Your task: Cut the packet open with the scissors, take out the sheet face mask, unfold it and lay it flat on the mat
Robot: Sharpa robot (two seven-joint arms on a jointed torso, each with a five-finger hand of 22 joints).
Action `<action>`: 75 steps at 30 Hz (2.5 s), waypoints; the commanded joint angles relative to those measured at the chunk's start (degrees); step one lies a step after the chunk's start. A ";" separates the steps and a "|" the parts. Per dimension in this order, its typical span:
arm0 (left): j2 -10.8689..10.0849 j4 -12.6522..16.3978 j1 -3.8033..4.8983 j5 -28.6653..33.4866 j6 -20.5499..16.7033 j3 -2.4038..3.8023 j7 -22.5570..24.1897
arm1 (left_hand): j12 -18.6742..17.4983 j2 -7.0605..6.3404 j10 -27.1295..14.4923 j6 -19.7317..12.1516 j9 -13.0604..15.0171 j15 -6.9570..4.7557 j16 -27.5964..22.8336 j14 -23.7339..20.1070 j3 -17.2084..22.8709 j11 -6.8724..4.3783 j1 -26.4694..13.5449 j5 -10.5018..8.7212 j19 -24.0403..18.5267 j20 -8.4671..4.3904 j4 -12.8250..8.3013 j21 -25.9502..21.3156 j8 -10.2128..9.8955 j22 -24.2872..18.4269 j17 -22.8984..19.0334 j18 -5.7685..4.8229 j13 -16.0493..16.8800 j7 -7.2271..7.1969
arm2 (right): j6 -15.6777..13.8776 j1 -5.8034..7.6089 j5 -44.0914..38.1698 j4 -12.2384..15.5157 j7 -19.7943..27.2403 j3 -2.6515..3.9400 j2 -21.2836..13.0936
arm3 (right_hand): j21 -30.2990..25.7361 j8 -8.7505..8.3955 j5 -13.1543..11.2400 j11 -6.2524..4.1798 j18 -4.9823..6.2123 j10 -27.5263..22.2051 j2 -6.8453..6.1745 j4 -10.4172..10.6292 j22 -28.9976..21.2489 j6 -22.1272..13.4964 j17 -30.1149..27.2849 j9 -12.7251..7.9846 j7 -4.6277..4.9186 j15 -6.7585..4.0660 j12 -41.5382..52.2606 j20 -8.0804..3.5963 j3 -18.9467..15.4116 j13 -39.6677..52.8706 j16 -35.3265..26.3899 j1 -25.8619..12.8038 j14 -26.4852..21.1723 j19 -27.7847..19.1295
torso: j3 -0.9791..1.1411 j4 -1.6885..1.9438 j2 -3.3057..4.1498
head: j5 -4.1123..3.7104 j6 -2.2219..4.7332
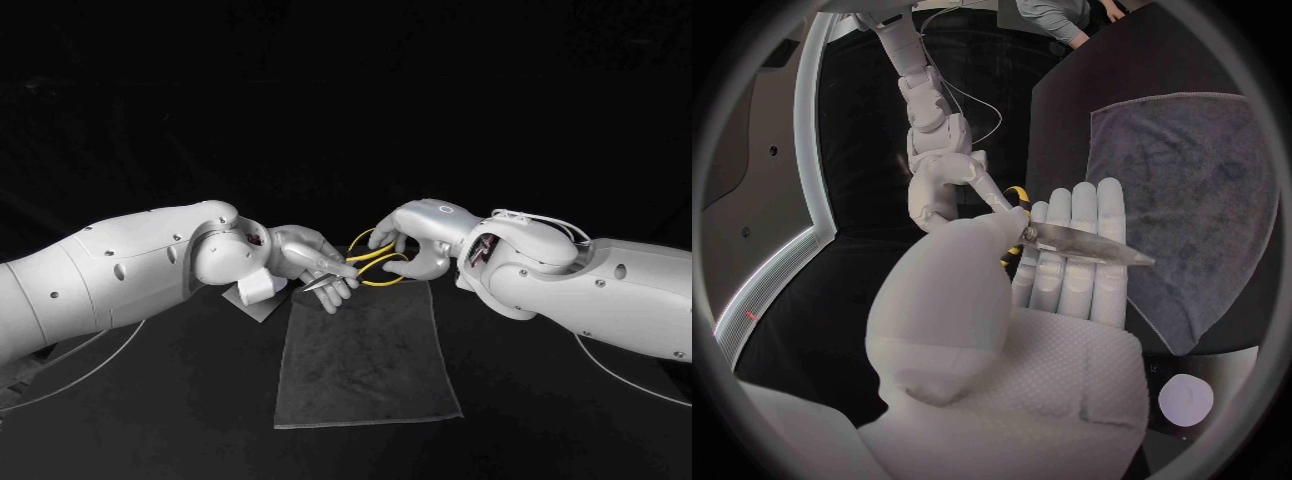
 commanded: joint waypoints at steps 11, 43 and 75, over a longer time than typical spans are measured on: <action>-0.06 -0.18 0.00 0.46 -0.29 -0.23 -1.99 | -0.06 0.20 1.04 -0.07 0.66 -0.04 -0.38 0.41 6.19 -0.50 -2.24 -0.05 -0.56 -0.01 -6.23 0.65 0.52 0.29 0.45 1.13 0.09 0.06 | 1.77 0.09 8.08 1.89 4.67 0.12 -2.97 | -8.21 -1.68 4.49 1.24 0.33 -1.38 -1.09 0.62 -6.25 0.12 -3.22 -0.64 -0.61 -0.34 0.22 1.35 -6.75 0.08 -6.99 -1.05 -2.69 1.46 | 0.04 -0.03 -0.01 | 0.12 -0.02; -0.09 -0.56 -0.07 1.06 0.32 -1.13 -2.36 | -0.05 0.46 1.31 0.17 1.29 -0.08 -0.45 0.69 7.04 -0.45 -3.52 -0.07 -0.57 -0.10 -7.53 1.18 0.79 0.58 0.72 1.11 0.09 0.23 | 3.84 0.26 20.98 1.39 8.68 0.22 -5.36 | -18.64 -7.08 7.93 1.01 -5.07 -8.63 3.97 11.47 -16.73 -2.85 -9.73 -4.20 -2.48 -1.28 0.30 2.82 -30.37 0.09 -17.58 12.16 -0.80 -18.86 | 0.03 -0.02 0.02 | -0.17 -0.09; -0.34 -0.92 -0.13 1.51 0.17 -1.30 -2.90 | -0.03 0.63 1.45 0.25 1.52 -0.12 -0.45 0.83 7.25 -0.49 -3.93 -0.07 -0.55 -0.13 -7.85 1.33 0.89 0.66 0.81 1.13 0.10 0.18 | -1.10 0.63 16.15 2.89 9.26 0.41 -6.23 | -16.15 -5.45 4.98 2.46 0.10 -4.82 5.29 6.41 -16.23 -1.49 -9.35 -3.97 -0.73 1.01 0.67 3.00 -20.00 0.01 -15.64 15.48 1.14 -28.08 | -0.02 0.06 0.03 | 0.13 -0.33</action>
